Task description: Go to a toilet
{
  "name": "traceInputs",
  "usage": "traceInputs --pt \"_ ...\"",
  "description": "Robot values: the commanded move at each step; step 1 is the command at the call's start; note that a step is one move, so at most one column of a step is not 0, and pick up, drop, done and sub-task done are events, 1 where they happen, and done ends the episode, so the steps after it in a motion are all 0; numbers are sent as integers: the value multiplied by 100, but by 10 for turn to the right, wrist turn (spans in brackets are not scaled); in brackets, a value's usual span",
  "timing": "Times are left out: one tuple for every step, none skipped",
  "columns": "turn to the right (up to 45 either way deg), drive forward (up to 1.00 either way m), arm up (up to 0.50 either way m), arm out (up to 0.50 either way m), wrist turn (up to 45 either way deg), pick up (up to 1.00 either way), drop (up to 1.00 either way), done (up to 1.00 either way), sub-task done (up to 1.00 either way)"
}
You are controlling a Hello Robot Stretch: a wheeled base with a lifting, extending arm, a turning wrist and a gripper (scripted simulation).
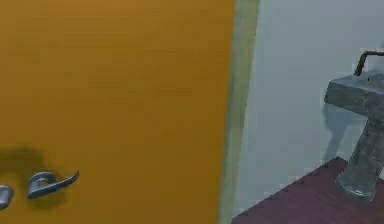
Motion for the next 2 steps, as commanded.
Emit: traceInputs --pt "450 0 0 0 0 0 0 0 0" --pt "450 0 0 0 0 0 0 0 0"
